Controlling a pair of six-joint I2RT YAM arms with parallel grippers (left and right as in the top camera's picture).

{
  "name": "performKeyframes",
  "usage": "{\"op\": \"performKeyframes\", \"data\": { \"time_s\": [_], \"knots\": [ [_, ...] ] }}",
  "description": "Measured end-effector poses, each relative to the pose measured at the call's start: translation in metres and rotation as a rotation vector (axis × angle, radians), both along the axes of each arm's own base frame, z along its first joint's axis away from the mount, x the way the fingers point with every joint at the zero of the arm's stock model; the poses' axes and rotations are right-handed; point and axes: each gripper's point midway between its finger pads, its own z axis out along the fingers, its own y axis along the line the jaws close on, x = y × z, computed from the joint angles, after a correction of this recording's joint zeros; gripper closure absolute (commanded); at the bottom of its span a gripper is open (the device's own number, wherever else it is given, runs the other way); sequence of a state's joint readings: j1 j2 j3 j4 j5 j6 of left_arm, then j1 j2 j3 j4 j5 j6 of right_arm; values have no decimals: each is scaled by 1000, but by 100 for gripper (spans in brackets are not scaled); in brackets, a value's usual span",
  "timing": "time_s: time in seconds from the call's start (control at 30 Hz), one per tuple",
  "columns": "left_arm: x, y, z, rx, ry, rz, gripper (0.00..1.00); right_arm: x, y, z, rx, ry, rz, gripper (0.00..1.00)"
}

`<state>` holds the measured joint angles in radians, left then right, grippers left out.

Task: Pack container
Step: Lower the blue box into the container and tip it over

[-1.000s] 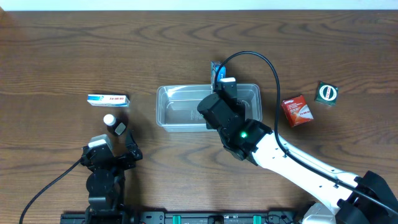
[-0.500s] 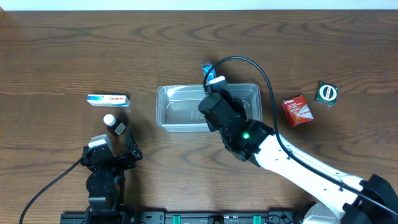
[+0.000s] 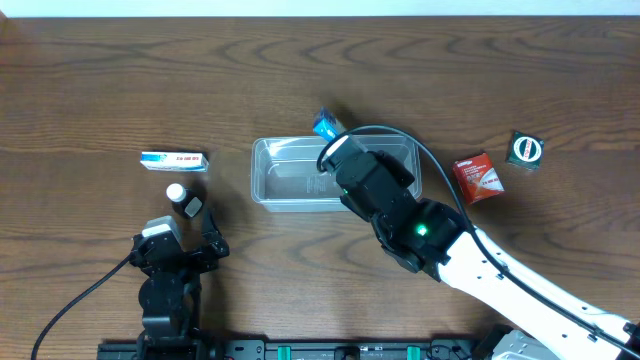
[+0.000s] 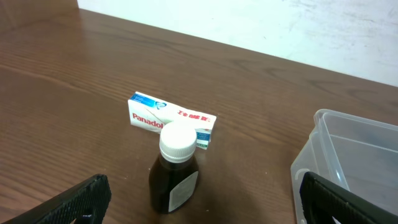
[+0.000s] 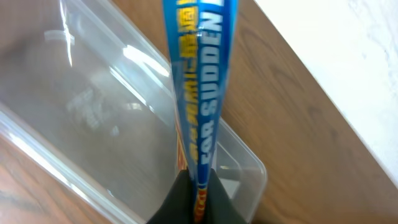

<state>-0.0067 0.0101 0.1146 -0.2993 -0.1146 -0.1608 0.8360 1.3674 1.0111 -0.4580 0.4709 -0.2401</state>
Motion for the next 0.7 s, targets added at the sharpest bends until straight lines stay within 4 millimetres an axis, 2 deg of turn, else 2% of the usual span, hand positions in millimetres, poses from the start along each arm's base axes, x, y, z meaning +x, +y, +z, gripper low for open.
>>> {"op": "performKeyframes", "data": {
  "time_s": [0.37,0.7],
  "knots": [
    [0,0,0,0,0,0,2,-1,-2,-2,-289,-45,243,99],
    [0,0,0,0,0,0,2,13,-25,-4,-444,-51,318,99]
  ]
}}
